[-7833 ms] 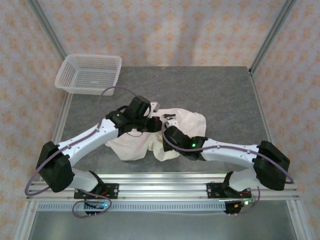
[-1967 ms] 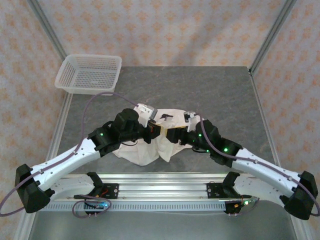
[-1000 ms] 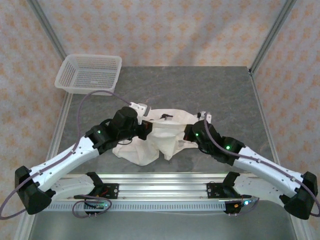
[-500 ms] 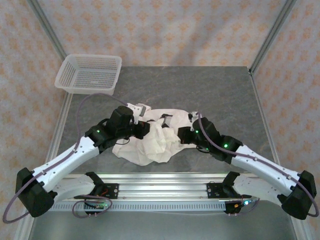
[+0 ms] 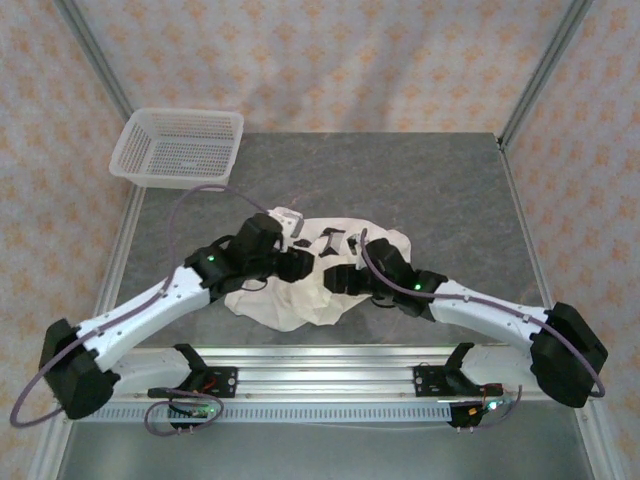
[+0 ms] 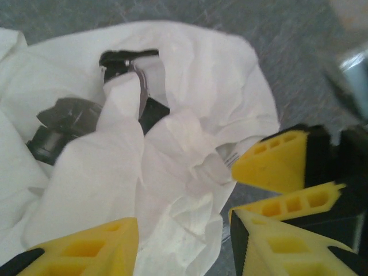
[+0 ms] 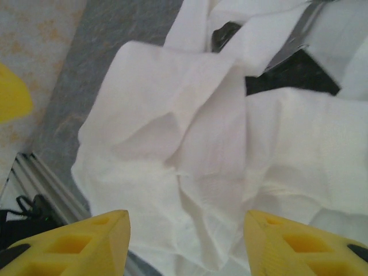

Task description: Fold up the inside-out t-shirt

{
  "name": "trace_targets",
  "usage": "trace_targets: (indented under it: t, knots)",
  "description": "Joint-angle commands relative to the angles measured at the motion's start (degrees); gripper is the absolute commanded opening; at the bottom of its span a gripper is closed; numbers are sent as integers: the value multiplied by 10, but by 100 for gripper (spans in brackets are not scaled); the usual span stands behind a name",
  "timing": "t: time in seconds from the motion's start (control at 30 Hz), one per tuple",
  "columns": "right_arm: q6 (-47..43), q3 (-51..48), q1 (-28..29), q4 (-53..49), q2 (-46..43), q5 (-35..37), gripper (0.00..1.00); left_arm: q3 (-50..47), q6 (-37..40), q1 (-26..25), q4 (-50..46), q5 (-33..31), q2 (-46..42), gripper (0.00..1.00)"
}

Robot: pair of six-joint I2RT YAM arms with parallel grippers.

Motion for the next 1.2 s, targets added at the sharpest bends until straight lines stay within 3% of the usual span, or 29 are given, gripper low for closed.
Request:
trace_targets:
  t: [0.0,0.2,0.27,0.3,0.4,0.5,0.63,0.77,0.83,0.93,1.03,1.1,1.17]
  knots:
    - [36,-14,-13,30,10,-14,55,52,1,-34,-65,-94,59,49]
    - [98,-17,-13,76,79,-50,55,55,-14,-39,-60,-109,89,48]
    - [108,-22,-13,101,81,-47,51,45,-15,-38,-56,-99,83,42]
    - [108,-19,-14,105,82,-48,43,40,-17,-38,-58,-98,79,34]
    - [98,4,-14,73,69,-34,9,19,-29,-31,-66,-101,55,3]
    - [83,22,-12,30,33,-13,0,-27,-52,-5,-63,-102,-1,0]
    - [34,53,14,-8,10,-10,0,-91,-79,52,-52,-68,-79,0]
    - [-28,140,90,-100,68,47,0,-109,-107,71,-78,-109,-155,0]
    - [-57,207,134,-167,142,93,0,-107,-114,71,-99,-159,-196,11]
    - [-116,311,182,-258,260,90,1,-104,-120,71,-121,-227,-242,21]
    - [-129,361,202,-261,286,54,21,-104,-118,72,-138,-264,-271,27]
    - [-123,326,199,-204,236,66,33,-105,-115,73,-147,-270,-278,30]
    - [-135,287,186,-175,170,89,37,-108,-113,73,-151,-263,-274,31]
